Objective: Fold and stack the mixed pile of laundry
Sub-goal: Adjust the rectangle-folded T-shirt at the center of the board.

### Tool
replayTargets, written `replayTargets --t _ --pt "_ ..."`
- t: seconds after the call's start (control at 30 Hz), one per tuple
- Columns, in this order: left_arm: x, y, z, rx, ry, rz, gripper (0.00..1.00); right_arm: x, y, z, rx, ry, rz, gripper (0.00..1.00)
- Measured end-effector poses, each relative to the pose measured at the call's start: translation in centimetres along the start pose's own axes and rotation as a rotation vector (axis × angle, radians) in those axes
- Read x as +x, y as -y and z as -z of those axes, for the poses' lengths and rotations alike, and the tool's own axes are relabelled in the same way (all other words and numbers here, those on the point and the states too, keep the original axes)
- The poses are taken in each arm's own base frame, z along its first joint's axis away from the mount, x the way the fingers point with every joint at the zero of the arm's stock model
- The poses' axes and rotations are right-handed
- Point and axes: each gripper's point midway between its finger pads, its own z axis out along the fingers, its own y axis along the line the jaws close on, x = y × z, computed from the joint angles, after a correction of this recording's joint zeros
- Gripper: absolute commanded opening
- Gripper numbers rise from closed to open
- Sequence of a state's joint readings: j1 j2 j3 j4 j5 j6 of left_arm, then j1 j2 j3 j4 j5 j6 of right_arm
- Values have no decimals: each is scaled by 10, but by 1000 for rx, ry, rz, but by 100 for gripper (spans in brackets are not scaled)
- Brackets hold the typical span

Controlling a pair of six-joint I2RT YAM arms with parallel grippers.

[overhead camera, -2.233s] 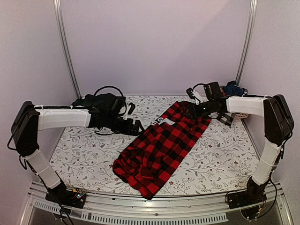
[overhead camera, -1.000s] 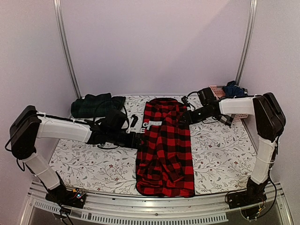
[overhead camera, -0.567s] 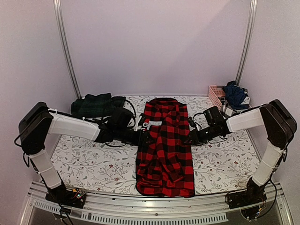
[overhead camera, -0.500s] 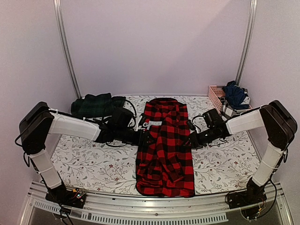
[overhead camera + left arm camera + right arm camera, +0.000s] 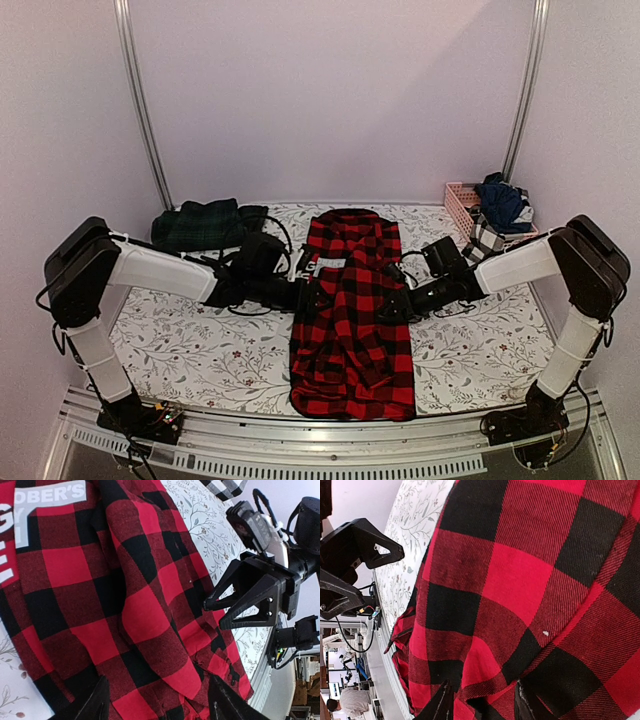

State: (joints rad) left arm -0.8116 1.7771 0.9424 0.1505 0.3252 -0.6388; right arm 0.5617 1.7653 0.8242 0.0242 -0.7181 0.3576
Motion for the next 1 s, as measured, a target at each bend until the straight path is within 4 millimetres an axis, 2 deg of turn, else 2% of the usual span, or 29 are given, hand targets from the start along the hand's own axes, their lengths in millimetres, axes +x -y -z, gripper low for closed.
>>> replayTargets --t 0.17,0.33,0.4,0.53,0.63,0.77,0.9,1.0 --pt "7 -5 0 -5 -6 5 70 9 6 -6 27 -26 -15 40" --pt "6 -5 -1 -5 0 4 71 13 -1 -11 18 -43 -13 37" --pt "5 -5 -1 -5 4 5 72 17 -4 -15 6 -58 -17 30" --pt "3 -6 0 -14 13 5 80 25 -6 -21 0 -85 -32 2" --pt "1 -8 2 -28 27 1 85 25 -5 -20 9 -84 -33 0" --pt "-2 -10 9 -46 54 -4 88 22 -8 -11 22 -55 -23 0" --pt "-9 -8 12 -53 84 -12 90 9 -17 13 25 25 -8 0" --pt "-11 -11 12 -68 95 -14 91 4 -10 25 37 66 -23 0"
